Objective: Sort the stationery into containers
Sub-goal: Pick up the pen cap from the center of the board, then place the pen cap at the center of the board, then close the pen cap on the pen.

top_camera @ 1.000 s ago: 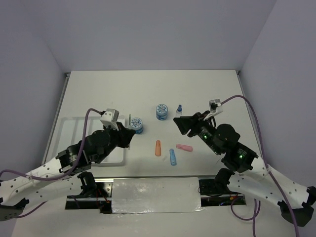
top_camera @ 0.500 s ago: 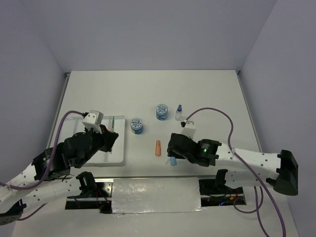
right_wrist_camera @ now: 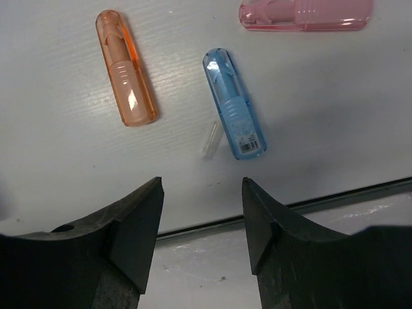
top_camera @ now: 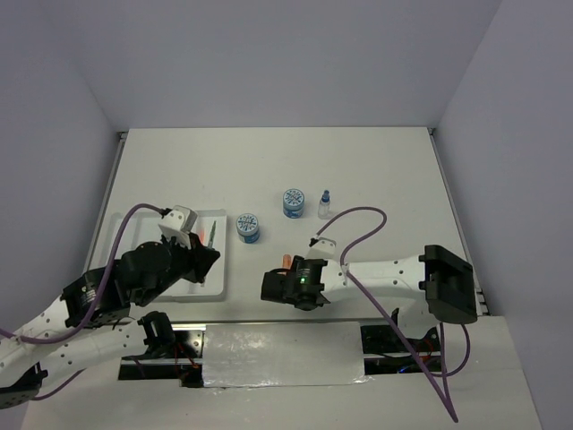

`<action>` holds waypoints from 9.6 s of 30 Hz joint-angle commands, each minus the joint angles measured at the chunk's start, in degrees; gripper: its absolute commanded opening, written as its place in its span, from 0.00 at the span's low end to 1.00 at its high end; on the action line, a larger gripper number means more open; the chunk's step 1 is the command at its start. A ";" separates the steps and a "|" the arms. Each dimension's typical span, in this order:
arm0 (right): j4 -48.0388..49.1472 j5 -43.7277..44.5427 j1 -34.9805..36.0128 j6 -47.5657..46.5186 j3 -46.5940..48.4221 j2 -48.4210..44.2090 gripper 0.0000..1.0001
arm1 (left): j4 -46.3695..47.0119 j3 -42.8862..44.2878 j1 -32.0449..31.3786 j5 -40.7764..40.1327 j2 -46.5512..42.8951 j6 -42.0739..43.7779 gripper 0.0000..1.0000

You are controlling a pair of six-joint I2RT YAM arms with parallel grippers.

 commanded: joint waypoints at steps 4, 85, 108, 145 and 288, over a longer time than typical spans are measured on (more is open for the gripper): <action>0.98 2.97 -1.37 3.25 0.66 1.30 0.59 | 1.88 -0.57 0.13 2.35 -2.93 1.43 0.00; 49.93 -27.15 -7.53 -85.91 -13.67 -12.40 0.08 | -2.16 0.13 -0.39 -7.39 -11.36 -3.84 0.00; 22.63 -49.94 -18.34 -140.37 13.75 20.82 0.08 | -2.43 0.04 -0.39 -10.04 -18.14 -3.84 0.00; 44.50 12.39 -10.78 -50.75 7.49 2.35 0.59 | -4.27 0.48 -0.39 -13.72 -18.93 -5.77 0.00; 85.54 -14.16 -8.85 -64.79 -17.18 -44.48 0.00 | 66.12 -15.60 -1.19 37.68 9.54 -1.03 0.00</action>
